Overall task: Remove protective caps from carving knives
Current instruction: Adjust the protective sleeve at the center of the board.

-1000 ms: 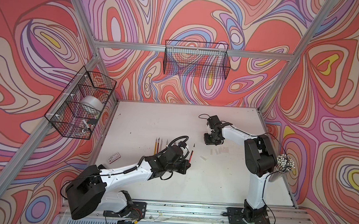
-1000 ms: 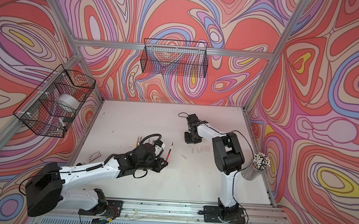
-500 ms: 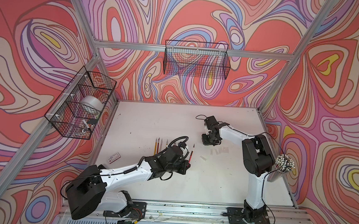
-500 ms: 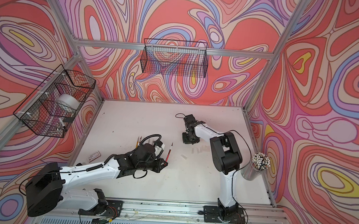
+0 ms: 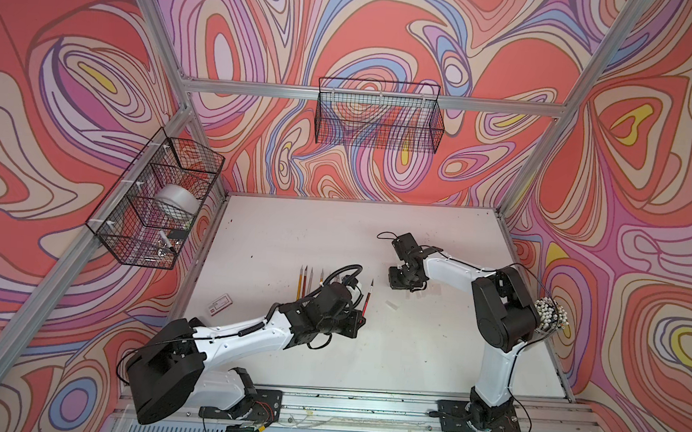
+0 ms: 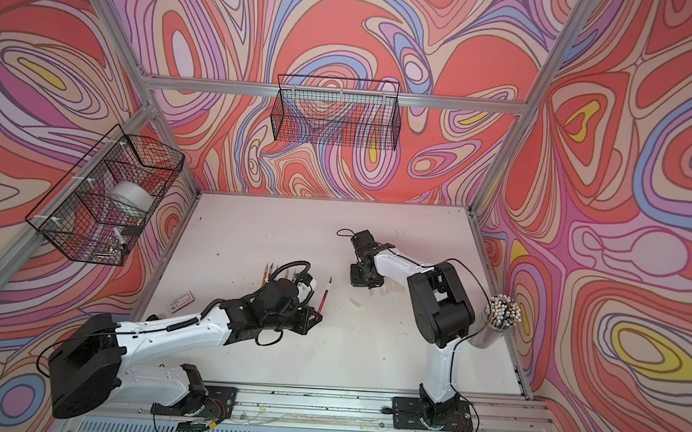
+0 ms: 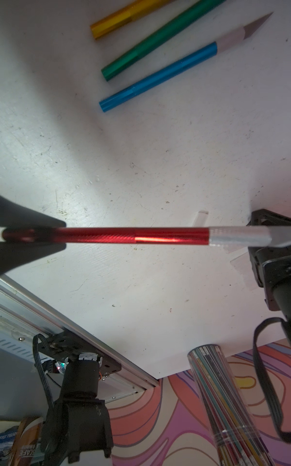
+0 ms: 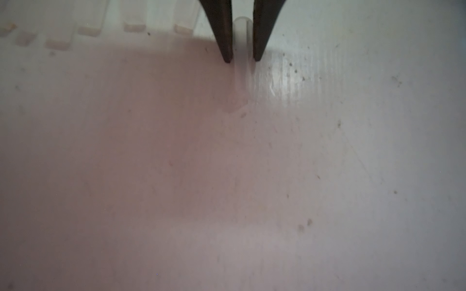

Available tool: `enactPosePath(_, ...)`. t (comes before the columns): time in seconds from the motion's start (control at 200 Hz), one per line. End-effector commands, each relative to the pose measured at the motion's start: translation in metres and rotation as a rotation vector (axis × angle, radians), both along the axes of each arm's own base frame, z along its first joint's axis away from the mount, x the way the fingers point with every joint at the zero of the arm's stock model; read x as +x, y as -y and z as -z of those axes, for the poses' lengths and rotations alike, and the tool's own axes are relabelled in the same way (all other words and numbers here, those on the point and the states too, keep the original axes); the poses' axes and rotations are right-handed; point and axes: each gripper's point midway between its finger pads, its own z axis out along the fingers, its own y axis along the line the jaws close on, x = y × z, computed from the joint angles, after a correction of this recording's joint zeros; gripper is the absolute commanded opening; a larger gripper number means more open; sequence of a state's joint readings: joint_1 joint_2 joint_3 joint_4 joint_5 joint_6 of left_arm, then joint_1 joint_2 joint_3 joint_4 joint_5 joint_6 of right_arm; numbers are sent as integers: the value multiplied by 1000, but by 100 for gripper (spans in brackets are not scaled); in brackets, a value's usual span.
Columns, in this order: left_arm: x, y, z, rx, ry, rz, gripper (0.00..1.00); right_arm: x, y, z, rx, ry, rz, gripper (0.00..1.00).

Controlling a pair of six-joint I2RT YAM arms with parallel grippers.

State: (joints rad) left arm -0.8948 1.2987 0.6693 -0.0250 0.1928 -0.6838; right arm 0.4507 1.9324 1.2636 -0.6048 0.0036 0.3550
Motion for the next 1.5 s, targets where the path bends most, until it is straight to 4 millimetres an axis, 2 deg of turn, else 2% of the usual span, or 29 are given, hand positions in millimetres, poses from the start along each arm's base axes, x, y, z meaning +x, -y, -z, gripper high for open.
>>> enactPosePath(0.0,3,-2,-7,-23,22,-15,0,-26,10,9,-20,-64,68,13)
enactPosePath(0.23,3,0,-6,-28,18,-11,0,-41,14,5,-20,-70,92,14)
enactPosePath(0.446,3,1,-7,-31,19,-6,0,-41,14,0,-17,-63,92,20)
enactPosePath(0.556,3,1,-8,-31,22,-5,0,-38,11,-7,-7,-47,85,24)
enactPosePath(0.766,4,0,-9,-29,25,-7,0,-35,8,-24,3,-15,59,24)
enactPosePath(0.841,4,0,-9,-29,25,-9,0,-39,7,-24,-6,-20,34,24)
enactPosePath(0.866,4,0,-9,-27,27,-8,0,-39,6,-34,4,1,25,24)
enactPosePath(1.007,4,-4,-10,-19,32,-20,0,-51,4,-40,12,2,-25,24)
enactPosePath(1.207,7,-14,-10,-1,31,-55,0,-66,-7,-42,60,3,-124,25)
enactPosePath(1.497,8,-28,-9,4,30,-93,0,-72,-22,-24,67,-30,-173,28)
